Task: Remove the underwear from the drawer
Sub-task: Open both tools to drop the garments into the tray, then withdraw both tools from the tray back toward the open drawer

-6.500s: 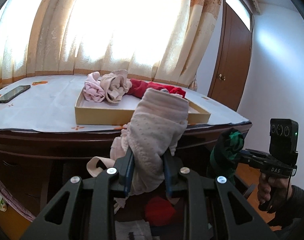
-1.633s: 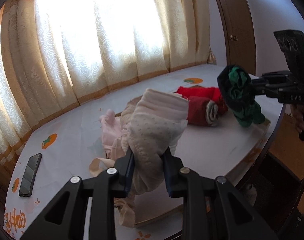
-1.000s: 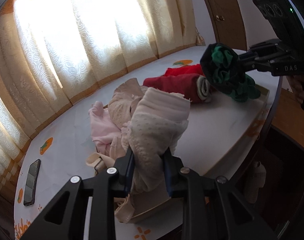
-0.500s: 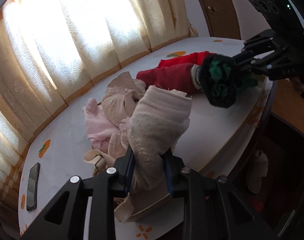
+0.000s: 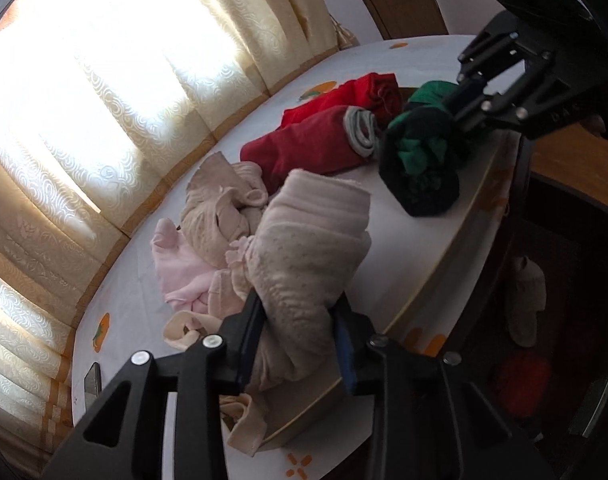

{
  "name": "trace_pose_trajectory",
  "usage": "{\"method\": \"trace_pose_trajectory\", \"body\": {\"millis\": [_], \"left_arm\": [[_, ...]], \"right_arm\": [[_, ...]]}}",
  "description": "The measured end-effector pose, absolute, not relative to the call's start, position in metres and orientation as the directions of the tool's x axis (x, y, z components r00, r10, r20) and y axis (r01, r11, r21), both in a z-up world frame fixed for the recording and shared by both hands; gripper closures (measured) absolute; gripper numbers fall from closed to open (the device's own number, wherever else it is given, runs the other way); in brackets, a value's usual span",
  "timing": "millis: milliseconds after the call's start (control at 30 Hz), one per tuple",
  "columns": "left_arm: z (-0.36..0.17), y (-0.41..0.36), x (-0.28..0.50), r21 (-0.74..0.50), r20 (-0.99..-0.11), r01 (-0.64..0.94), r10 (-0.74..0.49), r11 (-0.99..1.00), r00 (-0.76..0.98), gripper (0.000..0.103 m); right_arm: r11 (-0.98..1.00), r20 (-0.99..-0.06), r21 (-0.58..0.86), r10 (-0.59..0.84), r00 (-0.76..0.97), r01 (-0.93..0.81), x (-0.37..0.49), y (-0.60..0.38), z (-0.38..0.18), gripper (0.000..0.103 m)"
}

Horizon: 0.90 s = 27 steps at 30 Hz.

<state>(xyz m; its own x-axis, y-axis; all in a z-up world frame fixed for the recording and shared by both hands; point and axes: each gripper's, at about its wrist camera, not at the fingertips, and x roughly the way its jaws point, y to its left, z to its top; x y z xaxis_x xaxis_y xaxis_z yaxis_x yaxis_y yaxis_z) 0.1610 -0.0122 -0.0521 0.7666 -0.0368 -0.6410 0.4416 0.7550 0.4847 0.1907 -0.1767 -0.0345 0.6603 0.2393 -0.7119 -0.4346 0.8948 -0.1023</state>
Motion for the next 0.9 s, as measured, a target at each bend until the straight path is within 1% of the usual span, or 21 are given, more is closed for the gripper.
{"method": "trace_pose_trajectory", "body": {"millis": [67, 167, 200, 300, 367, 400, 433, 467, 533, 633, 700, 800, 867, 900], "left_arm": [[-0.051, -0.01, 0.161, 0.465, -0.642, 0.438, -0.048, 0.769, 0.765, 0.068], [-0.046, -0.004, 0.157, 0.393, -0.644, 0.438, -0.099, 0.808, 0.759, 0.063], [-0.045, -0.002, 0.155, 0.364, -0.644, 0.443, -0.122, 0.819, 0.755, 0.059], [-0.042, 0.0, 0.15, 0.313, -0.633, 0.435, -0.156, 0.845, 0.758, 0.055], [-0.04, 0.0, 0.147, 0.28, -0.63, 0.432, -0.176, 0.857, 0.757, 0.05], [-0.038, 0.001, 0.146, 0.258, -0.626, 0.433, -0.192, 0.863, 0.756, 0.044], [-0.036, 0.0, 0.144, 0.243, -0.621, 0.434, -0.204, 0.868, 0.757, 0.041], [-0.035, 0.0, 0.143, 0.23, -0.614, 0.431, -0.214, 0.872, 0.76, 0.04], [-0.031, 0.0, 0.143, 0.211, -0.603, 0.422, -0.222, 0.882, 0.766, 0.033], [-0.027, 0.001, 0.144, 0.192, -0.586, 0.401, -0.223, 0.896, 0.779, 0.033], [-0.025, 0.004, 0.143, 0.156, -0.578, 0.397, -0.242, 0.904, 0.779, 0.033], [-0.024, 0.01, 0.14, 0.116, -0.565, 0.367, -0.243, 0.923, 0.788, 0.029], [-0.027, 0.011, 0.14, 0.111, -0.568, 0.349, -0.229, 0.931, 0.791, 0.029], [-0.029, 0.011, 0.142, 0.115, -0.571, 0.333, -0.212, 0.936, 0.793, 0.029]], "right_arm": [[0.895, -0.714, -0.089, 0.248, 0.654, -0.437, 0.189, -0.178, -0.035, 0.084], [0.899, -0.707, -0.057, 0.27, 0.653, -0.433, 0.187, -0.182, -0.033, 0.083], [0.899, -0.705, -0.05, 0.277, 0.653, -0.435, 0.185, -0.183, -0.033, 0.083], [0.896, -0.697, -0.041, 0.292, 0.656, -0.442, 0.18, -0.182, -0.034, 0.077], [0.896, -0.69, -0.035, 0.3, 0.659, -0.444, 0.178, -0.181, -0.034, 0.072], [0.896, -0.684, -0.029, 0.306, 0.662, -0.444, 0.178, -0.181, -0.034, 0.069], [0.896, -0.679, -0.024, 0.311, 0.665, -0.443, 0.177, -0.181, -0.033, 0.063], [0.898, -0.671, -0.013, 0.318, 0.67, -0.439, 0.177, -0.182, -0.033, 0.058], [0.902, -0.658, 0.01, 0.331, 0.676, -0.431, 0.178, -0.184, -0.031, 0.049], [0.91, -0.648, 0.045, 0.339, 0.681, -0.411, 0.18, -0.187, -0.03, 0.048], [0.912, -0.64, 0.056, 0.345, 0.686, -0.406, 0.176, -0.187, -0.03, 0.046], [0.915, -0.623, 0.057, 0.345, 0.702, -0.399, 0.167, -0.186, -0.028, 0.039], [0.912, -0.611, 0.07, 0.36, 0.705, -0.404, 0.163, -0.187, -0.027, 0.035], [0.911, -0.61, 0.084, 0.368, 0.702, -0.404, 0.162, -0.187, -0.027, 0.035]]}}
